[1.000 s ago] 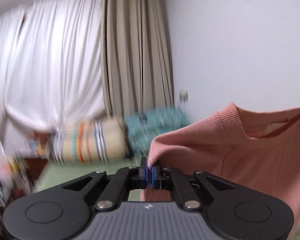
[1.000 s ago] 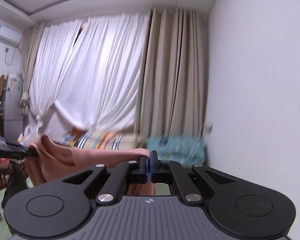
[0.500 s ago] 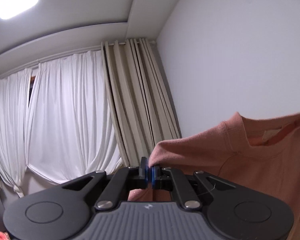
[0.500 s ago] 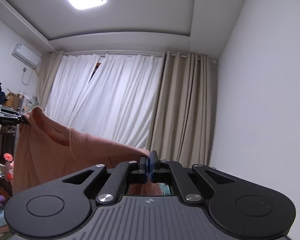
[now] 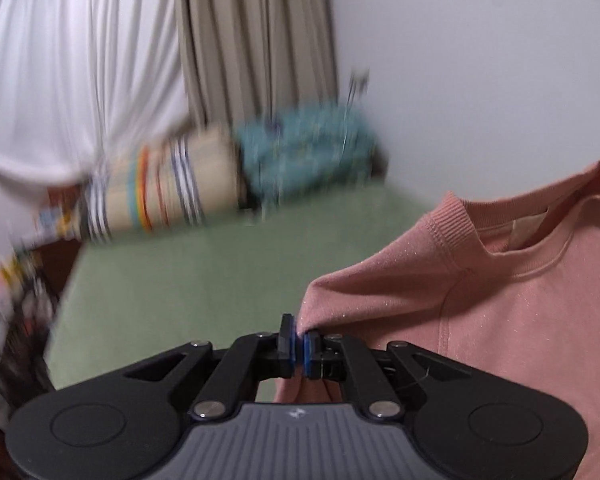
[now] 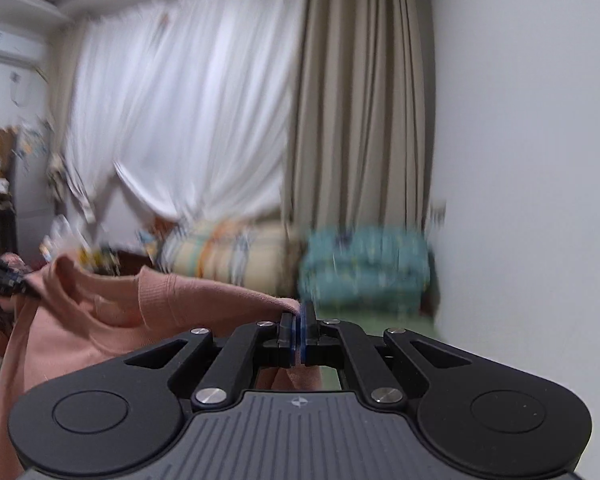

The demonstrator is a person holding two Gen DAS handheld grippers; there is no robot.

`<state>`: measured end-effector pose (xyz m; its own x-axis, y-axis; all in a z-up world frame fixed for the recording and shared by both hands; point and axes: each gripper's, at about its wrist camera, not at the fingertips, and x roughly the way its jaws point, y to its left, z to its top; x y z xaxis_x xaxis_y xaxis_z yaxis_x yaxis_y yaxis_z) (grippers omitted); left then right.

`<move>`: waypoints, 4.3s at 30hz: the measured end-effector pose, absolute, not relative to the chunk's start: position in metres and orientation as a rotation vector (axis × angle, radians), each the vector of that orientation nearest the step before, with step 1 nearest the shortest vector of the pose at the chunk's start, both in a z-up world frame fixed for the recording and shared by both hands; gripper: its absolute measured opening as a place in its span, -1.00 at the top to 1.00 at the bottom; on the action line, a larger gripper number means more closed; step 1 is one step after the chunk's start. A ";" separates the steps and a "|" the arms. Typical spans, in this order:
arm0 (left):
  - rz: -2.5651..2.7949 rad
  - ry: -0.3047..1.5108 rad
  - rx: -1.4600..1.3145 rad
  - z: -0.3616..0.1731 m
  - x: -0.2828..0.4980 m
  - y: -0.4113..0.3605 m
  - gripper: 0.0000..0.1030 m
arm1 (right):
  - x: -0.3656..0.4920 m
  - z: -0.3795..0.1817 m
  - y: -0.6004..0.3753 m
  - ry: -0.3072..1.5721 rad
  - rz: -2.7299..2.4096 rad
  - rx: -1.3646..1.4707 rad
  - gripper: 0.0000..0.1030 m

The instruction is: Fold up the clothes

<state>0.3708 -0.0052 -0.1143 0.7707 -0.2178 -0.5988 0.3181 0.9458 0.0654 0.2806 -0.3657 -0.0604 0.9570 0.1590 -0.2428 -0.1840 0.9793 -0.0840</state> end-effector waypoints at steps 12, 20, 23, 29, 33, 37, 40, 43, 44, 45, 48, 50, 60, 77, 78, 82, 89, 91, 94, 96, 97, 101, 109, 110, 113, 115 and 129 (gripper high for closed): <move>-0.115 0.908 0.079 -0.218 0.585 -0.036 0.07 | 0.520 -0.146 -0.314 0.391 -0.053 -0.095 0.65; -0.215 1.075 -0.030 -0.300 0.572 0.012 -0.11 | 0.486 -0.250 -0.362 0.706 0.081 0.057 0.21; -0.264 1.083 -0.147 -0.316 0.522 0.049 -0.11 | 0.411 -0.284 -0.384 0.813 0.142 0.038 0.20; -0.344 1.105 -0.333 -0.332 0.408 0.084 -0.12 | 0.262 -0.346 -0.411 0.998 0.219 0.122 0.21; -0.368 1.131 -0.363 -0.343 0.346 0.083 -0.12 | 0.198 -0.368 -0.418 1.012 0.209 0.278 0.20; -0.356 1.118 -0.420 -0.348 0.312 0.079 -0.12 | 0.182 -0.398 -0.421 1.009 0.202 0.465 0.30; -0.334 1.130 -0.456 -0.348 0.302 0.079 -0.12 | 0.173 -0.392 -0.409 0.957 0.224 0.423 0.78; -0.328 1.116 -0.396 -0.336 0.294 0.076 -0.12 | 0.172 -0.362 -0.403 0.926 0.198 0.209 0.82; -0.323 1.105 -0.364 -0.329 0.289 0.076 -0.12 | 0.174 -0.347 -0.409 0.911 0.174 0.141 0.89; -0.310 1.101 -0.347 -0.324 0.286 0.078 -0.12 | 0.178 -0.326 -0.425 0.890 0.139 0.092 0.91; -0.284 1.097 -0.343 -0.311 0.279 0.085 -0.12 | 0.191 -0.276 -0.477 0.828 0.008 0.023 0.91; -0.279 1.090 -0.360 -0.304 0.278 0.089 -0.12 | 0.205 -0.244 -0.514 0.793 -0.096 -0.021 0.91; -0.263 1.056 -0.372 -0.295 0.275 0.090 -0.12 | 0.282 -0.209 -0.604 0.806 -0.564 -0.205 0.08; -0.351 1.079 -0.465 -0.310 0.211 0.092 -0.15 | 0.170 -0.427 -0.450 0.945 0.301 0.842 0.24; -0.345 1.080 -0.479 -0.311 0.208 0.094 -0.15 | 0.167 -0.433 -0.449 0.933 0.309 0.896 0.44; -0.327 1.083 -0.484 -0.307 0.193 0.097 -0.15 | 0.152 -0.406 -0.438 0.927 0.243 0.844 0.86; -0.391 1.119 -0.432 -0.313 0.190 0.075 -0.15 | 0.120 -0.332 -0.481 0.877 0.129 0.620 0.88; -0.399 1.130 -0.391 -0.324 0.192 0.064 -0.15 | 0.120 -0.339 -0.479 0.892 0.125 0.594 0.87; -0.385 1.108 -0.291 -0.333 0.189 0.046 -0.15 | 0.117 -0.351 -0.467 0.889 0.102 0.522 0.77; -0.395 1.035 -0.133 -0.336 0.181 0.023 -0.15 | 0.115 -0.352 -0.470 0.863 0.089 0.516 0.67; -0.406 0.981 -0.027 -0.338 0.175 0.010 -0.15 | 0.112 -0.354 -0.473 0.852 0.089 0.538 0.63; -0.435 0.791 0.345 -0.351 0.147 -0.028 -0.15 | 0.100 -0.363 -0.480 0.841 0.094 0.604 0.47; -0.364 0.557 0.836 -0.388 0.121 -0.077 -0.16 | 0.094 -0.376 -0.481 0.862 0.096 0.669 0.38; -0.355 0.532 0.881 -0.391 0.119 -0.080 -0.16 | 0.093 -0.377 -0.483 0.857 0.089 0.683 0.37; -0.350 0.494 1.011 -0.399 0.114 -0.083 -0.16 | 0.091 -0.378 -0.485 0.856 0.081 0.696 0.36; -0.351 0.476 1.094 -0.404 0.110 -0.085 -0.16 | 0.090 -0.378 -0.485 0.862 0.082 0.692 0.35; -0.356 0.348 1.410 -0.434 0.108 -0.096 -0.16 | 0.091 -0.381 -0.477 0.876 0.123 0.726 0.28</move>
